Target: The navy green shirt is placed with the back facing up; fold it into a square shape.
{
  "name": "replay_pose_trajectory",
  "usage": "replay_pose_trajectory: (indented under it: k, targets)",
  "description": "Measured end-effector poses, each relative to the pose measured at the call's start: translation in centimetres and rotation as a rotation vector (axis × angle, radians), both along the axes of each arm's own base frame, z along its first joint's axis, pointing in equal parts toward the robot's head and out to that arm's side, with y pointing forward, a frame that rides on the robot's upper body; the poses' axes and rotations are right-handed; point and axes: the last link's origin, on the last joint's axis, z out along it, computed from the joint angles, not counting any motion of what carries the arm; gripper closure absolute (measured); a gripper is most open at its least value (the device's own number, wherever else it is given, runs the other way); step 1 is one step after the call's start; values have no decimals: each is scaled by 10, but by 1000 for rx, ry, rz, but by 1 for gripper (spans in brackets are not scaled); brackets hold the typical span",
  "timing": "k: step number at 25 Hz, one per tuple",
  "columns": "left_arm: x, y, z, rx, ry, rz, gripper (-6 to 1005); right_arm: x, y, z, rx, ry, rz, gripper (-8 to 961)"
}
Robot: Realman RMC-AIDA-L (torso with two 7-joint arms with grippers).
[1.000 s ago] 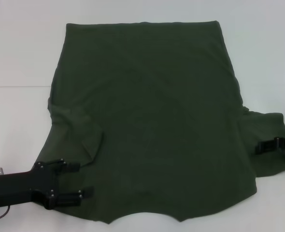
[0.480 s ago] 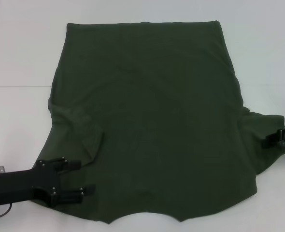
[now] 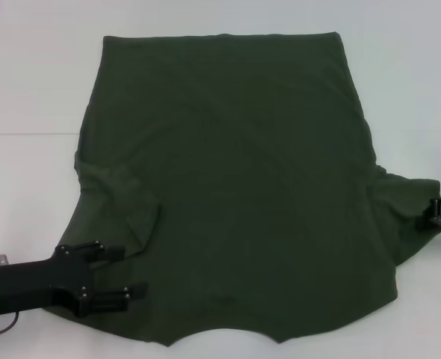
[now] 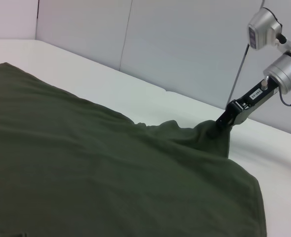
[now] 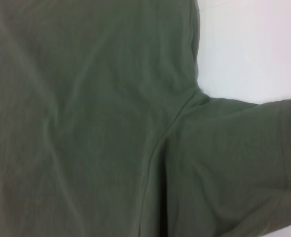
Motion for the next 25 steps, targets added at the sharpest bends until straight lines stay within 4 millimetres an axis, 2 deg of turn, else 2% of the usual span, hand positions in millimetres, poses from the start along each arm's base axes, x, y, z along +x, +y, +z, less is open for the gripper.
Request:
replay_pose_trajectory:
  k: [2, 8, 16, 20, 25]
  targets:
    - [0, 0, 0, 1, -2, 3, 137, 0, 0, 1, 2, 1, 4, 922]
    - [-1, 0, 1, 3, -13, 22, 137, 0, 1, 8, 16, -12, 24, 929]
    - [-2, 0, 5, 8, -48, 61, 137, -1, -3, 32, 89, -6, 81, 917]
    - [-1, 0, 4, 5, -52, 66, 137, -9, -3, 40, 107, 14, 149, 911]
    - [-1, 0, 4, 1, -58, 78, 137, -28, 2, 36, 65, 13, 234, 903]
